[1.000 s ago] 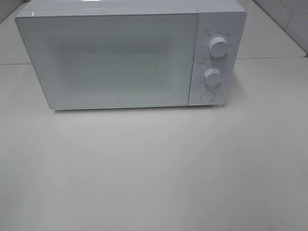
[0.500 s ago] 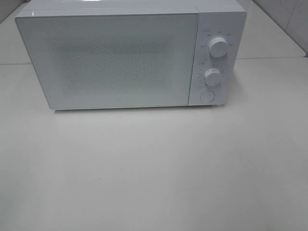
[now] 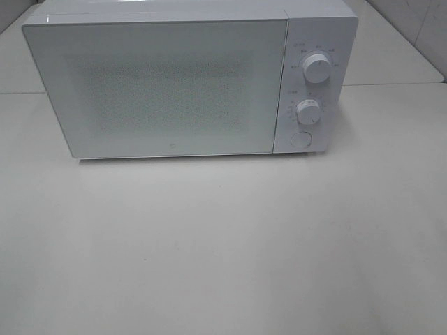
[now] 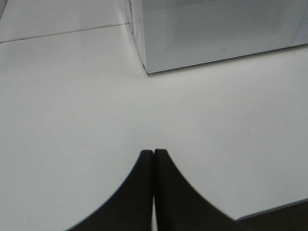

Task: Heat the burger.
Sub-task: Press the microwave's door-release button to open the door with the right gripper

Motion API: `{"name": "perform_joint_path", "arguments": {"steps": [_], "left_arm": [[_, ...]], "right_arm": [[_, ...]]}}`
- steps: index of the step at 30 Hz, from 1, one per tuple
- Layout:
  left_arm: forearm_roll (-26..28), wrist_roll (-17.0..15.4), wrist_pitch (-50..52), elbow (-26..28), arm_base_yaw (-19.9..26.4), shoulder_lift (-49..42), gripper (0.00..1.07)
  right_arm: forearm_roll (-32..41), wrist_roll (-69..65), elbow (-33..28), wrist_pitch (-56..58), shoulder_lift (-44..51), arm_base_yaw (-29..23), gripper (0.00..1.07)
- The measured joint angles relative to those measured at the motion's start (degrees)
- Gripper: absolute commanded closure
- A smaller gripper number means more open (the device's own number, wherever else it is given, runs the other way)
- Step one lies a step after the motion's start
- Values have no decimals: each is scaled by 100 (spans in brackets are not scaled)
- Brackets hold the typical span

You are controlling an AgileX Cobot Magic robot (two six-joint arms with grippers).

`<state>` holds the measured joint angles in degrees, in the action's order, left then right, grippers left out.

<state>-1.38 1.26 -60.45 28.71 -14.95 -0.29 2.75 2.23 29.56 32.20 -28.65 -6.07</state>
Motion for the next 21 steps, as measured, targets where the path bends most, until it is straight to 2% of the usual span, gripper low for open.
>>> {"name": "perform_joint_path", "arguments": {"steps": [1, 2, 3, 5, 6, 7, 8, 10, 11, 12, 21], "left_arm": [[0, 0, 0, 0, 0, 0, 106], [0, 0, 0, 0, 0, 0, 106], [0, 0, 0, 0, 0, 0, 106], [0, 0, 0, 0, 0, 0, 106], [0, 0, 0, 0, 0, 0, 106], [0, 0, 0, 0, 0, 0, 106], [0, 0, 0, 0, 0, 0, 106], [0, 0, 0, 0, 0, 0, 106], [0, 0, 0, 0, 0, 0, 106], [0, 0, 0, 0, 0, 0, 106], [0, 0, 0, 0, 0, 0, 106]], "right_arm": [[0, 0, 0, 0, 0, 0, 69], [0, 0, 0, -246, -281, 0, 75], [0, 0, 0, -246, -281, 0, 75], [0, 0, 0, -642, -665, 0, 86], [0, 0, 0, -642, -665, 0, 86], [0, 0, 0, -928, -900, 0, 92], [0, 0, 0, -928, -900, 0, 92], [0, 0, 0, -1335, -1306, 0, 102], [0, 0, 0, -1335, -1306, 0, 102], [0, 0, 0, -1599, -1547, 0, 107], [0, 11, 0, -2916, -2807, 0, 107]]}}
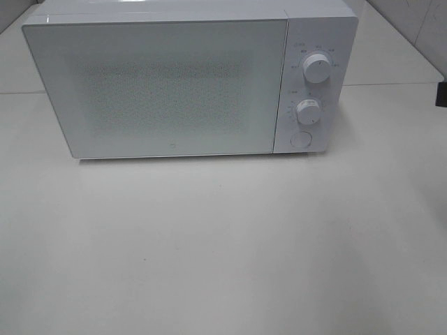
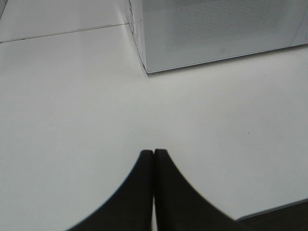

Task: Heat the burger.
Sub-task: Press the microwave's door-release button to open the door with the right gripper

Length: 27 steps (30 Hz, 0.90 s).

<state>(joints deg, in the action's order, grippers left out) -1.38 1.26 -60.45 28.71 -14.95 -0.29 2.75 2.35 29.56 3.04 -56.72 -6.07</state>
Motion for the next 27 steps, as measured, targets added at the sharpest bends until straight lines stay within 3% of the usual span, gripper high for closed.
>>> {"name": "perform_joint_path", "arguments": {"steps": [17, 24, 27], "left_arm": [[0, 0, 0, 0, 0, 0, 106], [0, 0, 0, 0, 0, 0, 106], [0, 0, 0, 0, 0, 0, 106]], "right_arm": [[0, -6, -6, -2091, -2498, -17, 107], [0, -6, -6, -2733, -3123, -470, 107], [0, -69, -6, -3231, -3564, -911, 107]]}}
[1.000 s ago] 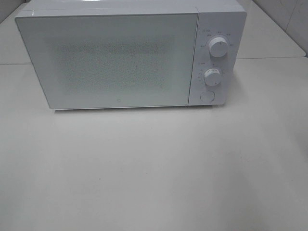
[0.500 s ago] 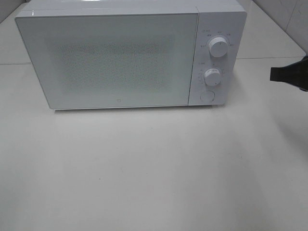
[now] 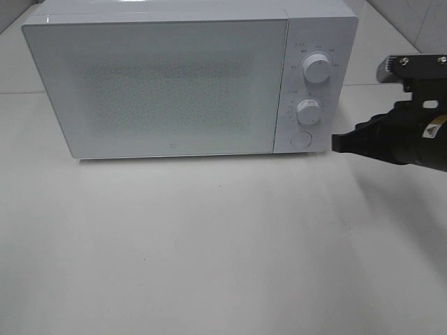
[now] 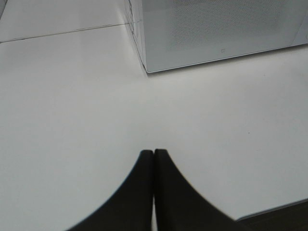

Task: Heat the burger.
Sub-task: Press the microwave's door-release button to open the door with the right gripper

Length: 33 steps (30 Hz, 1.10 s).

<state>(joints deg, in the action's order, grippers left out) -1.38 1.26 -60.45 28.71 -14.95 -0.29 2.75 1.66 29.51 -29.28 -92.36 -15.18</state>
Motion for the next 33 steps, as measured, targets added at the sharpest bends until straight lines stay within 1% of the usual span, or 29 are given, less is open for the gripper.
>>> {"name": "perform_joint_path", "arguments": {"steps": [2, 4, 5, 6, 7, 9, 10, 12, 13, 14, 16, 19, 21, 22, 24, 31, 32, 33], "left_arm": [[0, 0, 0, 0, 0, 0, 106], [0, 0, 0, 0, 0, 0, 106], [0, 0, 0, 0, 0, 0, 106], [0, 0, 0, 0, 0, 0, 106], [0, 0, 0, 0, 0, 0, 106], [0, 0, 0, 0, 0, 0, 106], [0, 0, 0, 0, 0, 0, 106], [0, 0, 0, 0, 0, 0, 106], [0, 0, 0, 0, 0, 0, 106], [0, 0, 0, 0, 0, 0, 106], [0, 0, 0, 0, 0, 0, 106], [0, 0, 0, 0, 0, 0, 106], [0, 0, 0, 0, 0, 0, 106], [0, 0, 0, 0, 0, 0, 106], [0, 0, 0, 0, 0, 0, 106], [0, 0, 0, 0, 0, 0, 106], [0, 0, 0, 0, 0, 0, 106], [0, 0, 0, 0, 0, 0, 106]], "right_arm": [[0, -275, 0, -269, -315, -275, 107], [0, -390, 0, -344, -424, -355, 107], [-11, -739, 46, -395, -619, -464, 107], [-11, -739, 46, -395, -619, -464, 107], [-17, -1117, 143, -395, -779, -510, 107], [-40, -1278, 195, -395, -842, -510, 107], [-46, -1702, 327, -418, -997, -527, 107], [-46, -1879, 390, -418, -1071, -527, 107], [-46, -2315, 487, -430, -1197, -527, 107], [-46, -2315, 487, -430, -1197, -527, 107], [-97, -2825, 653, -487, -1392, -527, 107], [-138, -3105, 762, -498, -1513, -527, 107], [-143, -3575, 940, -504, -1667, -527, 107], [-143, -3575, 940, -504, -1667, -527, 107], [-155, -4051, 1026, -682, -1759, -527, 107], [-183, -4973, 1060, -1140, -1937, -527, 107], [-183, -5329, 1060, -1289, -2063, -527, 107], [-183, -5329, 1060, -1289, -2063, -527, 107]]}}
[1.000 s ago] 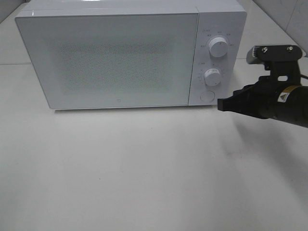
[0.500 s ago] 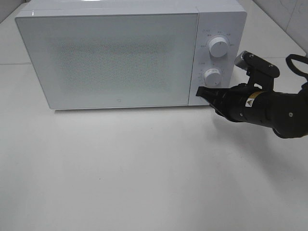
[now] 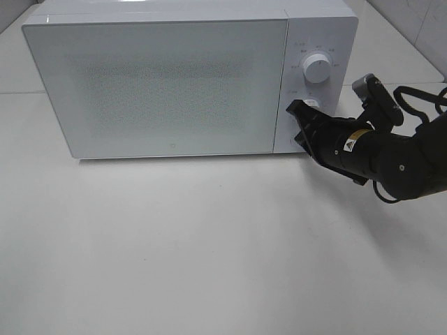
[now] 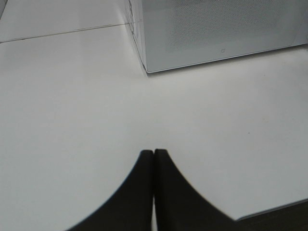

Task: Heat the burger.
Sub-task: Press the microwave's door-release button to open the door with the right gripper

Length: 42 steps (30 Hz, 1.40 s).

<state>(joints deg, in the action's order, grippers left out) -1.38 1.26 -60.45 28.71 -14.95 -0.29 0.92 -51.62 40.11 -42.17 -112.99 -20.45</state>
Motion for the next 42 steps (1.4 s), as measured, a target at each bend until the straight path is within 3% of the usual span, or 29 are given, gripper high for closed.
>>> {"name": "perform_joint_path", "arguments": {"steps": [12, 42], "left_arm": [[0, 0, 0, 0, 0, 0, 106], [0, 0, 0, 0, 0, 0, 106]], "right_arm": [[453, -1375, 6, -636, -516, 0, 107], [573, -1702, 458, -1255, -1083, -46, 107]]}}
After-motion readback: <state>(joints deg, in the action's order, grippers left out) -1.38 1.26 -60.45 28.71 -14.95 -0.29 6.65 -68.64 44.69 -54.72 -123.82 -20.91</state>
